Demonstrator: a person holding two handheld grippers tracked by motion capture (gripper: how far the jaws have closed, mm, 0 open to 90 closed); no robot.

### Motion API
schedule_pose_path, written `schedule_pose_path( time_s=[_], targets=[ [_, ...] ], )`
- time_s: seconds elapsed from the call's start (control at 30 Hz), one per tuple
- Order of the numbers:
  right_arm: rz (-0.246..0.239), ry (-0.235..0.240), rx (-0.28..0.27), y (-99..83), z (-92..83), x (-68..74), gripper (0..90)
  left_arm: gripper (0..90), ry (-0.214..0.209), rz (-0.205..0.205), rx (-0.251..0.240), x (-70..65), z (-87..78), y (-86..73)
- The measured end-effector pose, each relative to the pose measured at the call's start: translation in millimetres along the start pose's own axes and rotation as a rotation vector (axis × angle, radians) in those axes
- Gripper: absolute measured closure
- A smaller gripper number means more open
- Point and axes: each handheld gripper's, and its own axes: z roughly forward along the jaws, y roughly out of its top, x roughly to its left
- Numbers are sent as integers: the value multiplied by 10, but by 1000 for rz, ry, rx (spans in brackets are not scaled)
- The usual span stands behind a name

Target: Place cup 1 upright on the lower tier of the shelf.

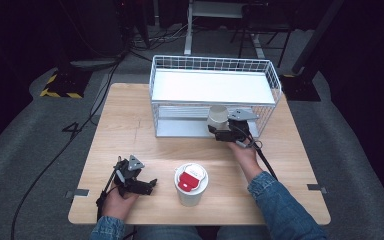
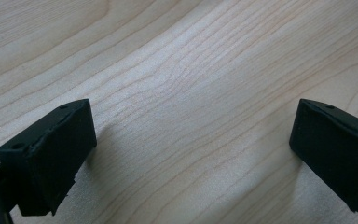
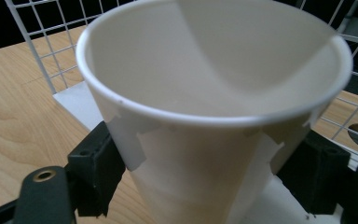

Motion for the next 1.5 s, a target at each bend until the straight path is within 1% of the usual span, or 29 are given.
schedule_pose_path(
  time_s=[0.1, 0.17, 0.23, 0.3, 0.33, 0.63, 0.77, 0.93, 1.03, 1.13, 1.23, 1.37, 1.4, 1.43, 1.5],
  targets=[
    [2, -9, -13, -9, 53, -4, 223, 10, 0, -1, 0, 0, 0, 0],
    [1, -14, -13, -13, 69, -4, 223, 9, 0, 1, 0, 1, 0, 0],
    [-2, -34, -7, -17, 131, -1, 223, 10, -2, -3, 1, -2, 0, -1],
    [-5, -37, -5, -17, 143, -1, 223, 10, -1, 0, 2, 0, -1, 0],
    [-10, -44, -4, -13, 180, 1, 223, 10, -1, -2, 1, -2, -1, -1],
    [-3, -51, -5, -21, 275, -22, 223, 10, -1, -2, 2, -2, -1, -1],
    [-15, -52, 2, -47, 316, -12, 223, 10, -1, -1, 2, -1, -1, -1],
    [-13, -54, -2, -67, 365, -29, 223, 10, -1, 0, 2, 0, -1, 0],
    [-4, -54, 1, -81, 388, -51, 223, 10, -1, 1, 3, 1, -1, 0],
    [15, -58, 14, -103, 411, -70, 223, 9, -2, 0, 3, 0, -2, -1],
    [39, -49, 14, -104, 427, -83, 222, 9, -1, -1, 3, -1, -2, -1],
    [43, -44, 16, -99, 437, -91, 222, 9, -1, 1, 2, 0, -1, 0],
    [28, -46, 8, -99, 446, -105, 221, 9, -1, 1, 2, 1, -1, 0],
    [36, -43, 9, -103, 451, -112, 220, 9, -2, 0, 3, 0, -2, -1],
    [38, -43, 9, -106, 454, -116, 220, 9, -2, 0, 3, -1, -1, -1]
  ],
)
